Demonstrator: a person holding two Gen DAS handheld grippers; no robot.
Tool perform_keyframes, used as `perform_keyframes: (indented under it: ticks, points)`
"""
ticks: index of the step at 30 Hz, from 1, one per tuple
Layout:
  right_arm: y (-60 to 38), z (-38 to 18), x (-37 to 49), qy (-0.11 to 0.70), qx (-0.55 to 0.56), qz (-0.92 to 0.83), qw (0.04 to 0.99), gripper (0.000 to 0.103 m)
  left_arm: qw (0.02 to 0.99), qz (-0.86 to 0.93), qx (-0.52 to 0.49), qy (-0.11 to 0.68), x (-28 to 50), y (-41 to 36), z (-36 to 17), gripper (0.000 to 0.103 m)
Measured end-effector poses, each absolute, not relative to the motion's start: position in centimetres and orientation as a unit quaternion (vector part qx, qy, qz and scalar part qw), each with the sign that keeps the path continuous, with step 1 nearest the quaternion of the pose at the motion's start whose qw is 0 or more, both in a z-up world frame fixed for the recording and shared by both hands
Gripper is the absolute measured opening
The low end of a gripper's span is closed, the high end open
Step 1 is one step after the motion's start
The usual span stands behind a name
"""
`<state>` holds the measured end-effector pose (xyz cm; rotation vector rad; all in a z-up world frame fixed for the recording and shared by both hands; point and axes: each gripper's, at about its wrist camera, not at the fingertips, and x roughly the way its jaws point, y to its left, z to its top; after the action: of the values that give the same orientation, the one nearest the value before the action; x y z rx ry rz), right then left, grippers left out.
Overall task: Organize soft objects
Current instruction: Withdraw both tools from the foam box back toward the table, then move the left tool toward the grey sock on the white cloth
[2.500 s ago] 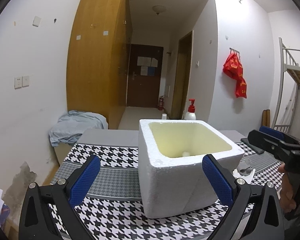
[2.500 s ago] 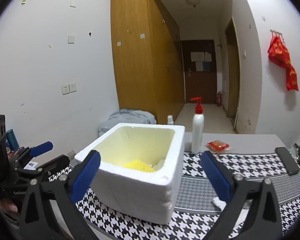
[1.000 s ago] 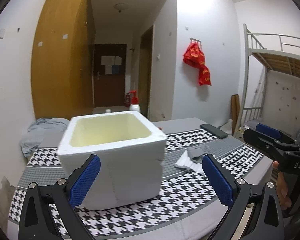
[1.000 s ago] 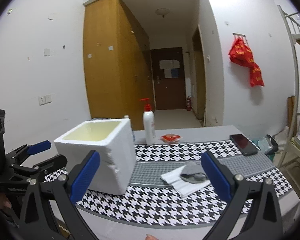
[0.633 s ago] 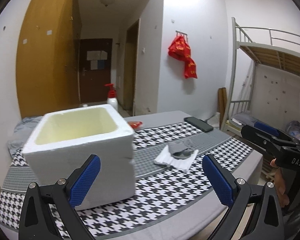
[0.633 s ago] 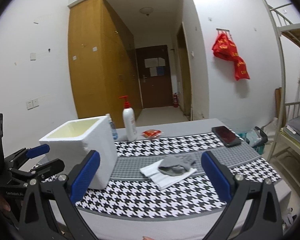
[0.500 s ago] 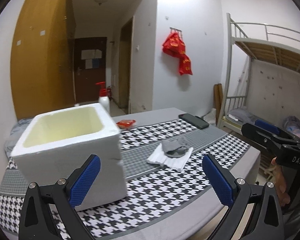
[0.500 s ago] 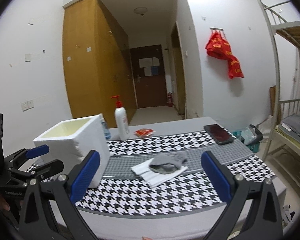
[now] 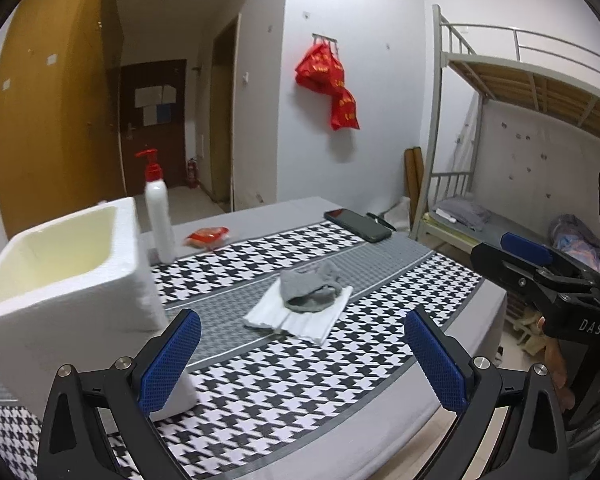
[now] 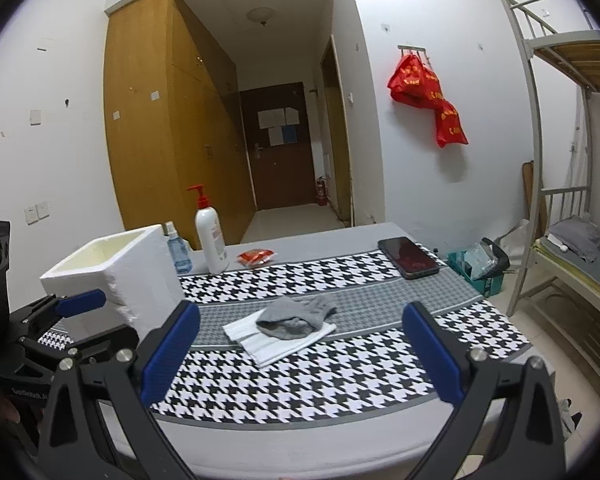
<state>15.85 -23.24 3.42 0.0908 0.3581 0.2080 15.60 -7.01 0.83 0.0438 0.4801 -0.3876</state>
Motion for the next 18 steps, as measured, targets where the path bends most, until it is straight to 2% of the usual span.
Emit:
perform_keyframes:
  ticks: [18]
  points:
    - [-26.0, 0.9, 19.3, 0.22, 0.052, 0.102, 0.969, 0.102, 0.936, -0.185, 0.044, 0.295, 20.6, -10.6, -2.2, 0.102]
